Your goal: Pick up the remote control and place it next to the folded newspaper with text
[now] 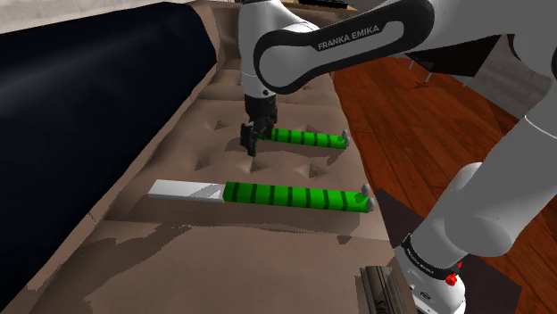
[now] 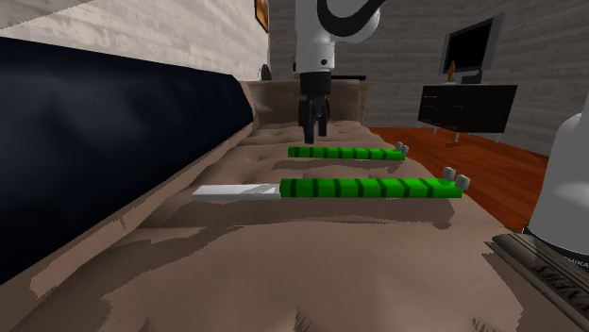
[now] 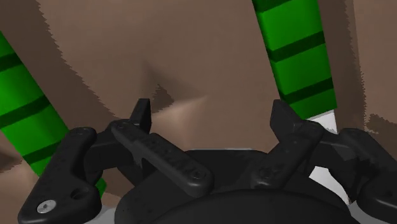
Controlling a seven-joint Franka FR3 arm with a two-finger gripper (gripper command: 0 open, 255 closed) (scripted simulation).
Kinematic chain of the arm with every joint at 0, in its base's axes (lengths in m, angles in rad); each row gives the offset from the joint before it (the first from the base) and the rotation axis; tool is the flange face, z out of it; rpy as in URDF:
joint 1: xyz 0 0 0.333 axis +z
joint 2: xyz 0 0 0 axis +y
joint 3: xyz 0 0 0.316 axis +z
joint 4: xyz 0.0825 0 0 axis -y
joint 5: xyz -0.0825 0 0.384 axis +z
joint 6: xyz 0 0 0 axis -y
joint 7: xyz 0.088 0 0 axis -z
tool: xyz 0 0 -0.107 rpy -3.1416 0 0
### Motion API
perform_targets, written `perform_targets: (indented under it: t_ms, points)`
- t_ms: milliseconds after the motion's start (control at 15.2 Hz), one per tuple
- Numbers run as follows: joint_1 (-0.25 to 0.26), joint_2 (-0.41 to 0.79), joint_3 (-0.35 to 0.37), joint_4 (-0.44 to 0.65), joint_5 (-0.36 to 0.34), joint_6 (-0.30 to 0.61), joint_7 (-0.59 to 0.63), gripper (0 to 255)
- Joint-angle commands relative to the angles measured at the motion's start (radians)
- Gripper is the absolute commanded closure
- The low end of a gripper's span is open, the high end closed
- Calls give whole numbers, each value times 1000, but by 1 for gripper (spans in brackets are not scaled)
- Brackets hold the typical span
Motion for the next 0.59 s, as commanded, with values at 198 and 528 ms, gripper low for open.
perform_targets:
  t_ms: [198, 528]
  points:
    - [46, 177, 43, 156, -52, 9, 45, 0]
    - [109, 355, 68, 330, -114, -3, 82, 0]
